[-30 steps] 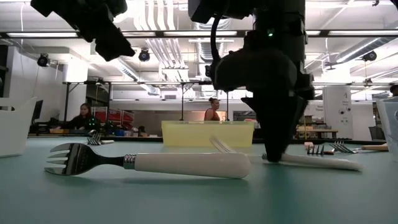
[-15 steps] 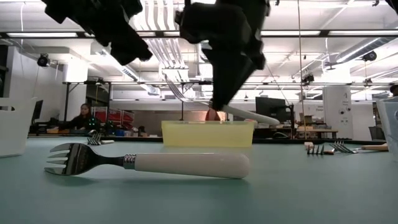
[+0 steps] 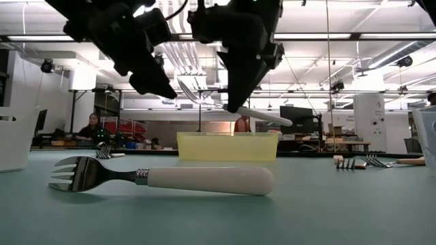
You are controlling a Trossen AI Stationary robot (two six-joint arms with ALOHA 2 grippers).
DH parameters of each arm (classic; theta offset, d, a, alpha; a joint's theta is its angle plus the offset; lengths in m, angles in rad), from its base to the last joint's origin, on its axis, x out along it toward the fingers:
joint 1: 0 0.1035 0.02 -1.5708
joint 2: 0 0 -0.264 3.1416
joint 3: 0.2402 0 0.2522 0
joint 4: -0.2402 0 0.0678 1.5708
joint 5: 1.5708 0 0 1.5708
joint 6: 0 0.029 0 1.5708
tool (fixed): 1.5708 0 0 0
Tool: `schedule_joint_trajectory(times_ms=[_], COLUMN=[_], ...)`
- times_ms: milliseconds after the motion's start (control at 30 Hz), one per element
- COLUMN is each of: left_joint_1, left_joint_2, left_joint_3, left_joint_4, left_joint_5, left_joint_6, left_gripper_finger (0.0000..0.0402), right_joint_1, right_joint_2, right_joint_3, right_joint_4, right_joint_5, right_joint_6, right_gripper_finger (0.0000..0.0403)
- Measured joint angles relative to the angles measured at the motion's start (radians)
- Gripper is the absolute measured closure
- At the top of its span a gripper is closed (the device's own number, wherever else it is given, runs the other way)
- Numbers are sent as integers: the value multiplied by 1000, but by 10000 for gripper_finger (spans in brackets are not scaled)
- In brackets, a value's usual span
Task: Sort silverware by color (type)
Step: Put the white fork into the white bin
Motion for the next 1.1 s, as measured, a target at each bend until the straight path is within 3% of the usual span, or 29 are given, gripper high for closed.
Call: schedule_joint_trajectory(times_ms=[200, 567, 833, 1100], left_joint_1=[1, 4, 9, 13], left_joint_2=[62, 170, 193, 239], left_joint_3=[0, 0, 0, 0], left_joint_4=[62, 292, 312, 315], left_joint_5=[51, 87, 17, -31], left_joint_6=[-19, -135, -192, -230], left_gripper_finger=[154, 155, 180, 232], right_joint_1=[-5, -12, -12, -12], right_joint_2=[0, 0, 0, 0], right_joint_3=[-9, -9, -9, -9], right_joint_4=[-24, -27, -26, -27], right_joint_5=[24, 33, 34, 50], right_joint_6=[-36, -61, -61, -60], right_gripper_finger=[373, 373, 373, 373])
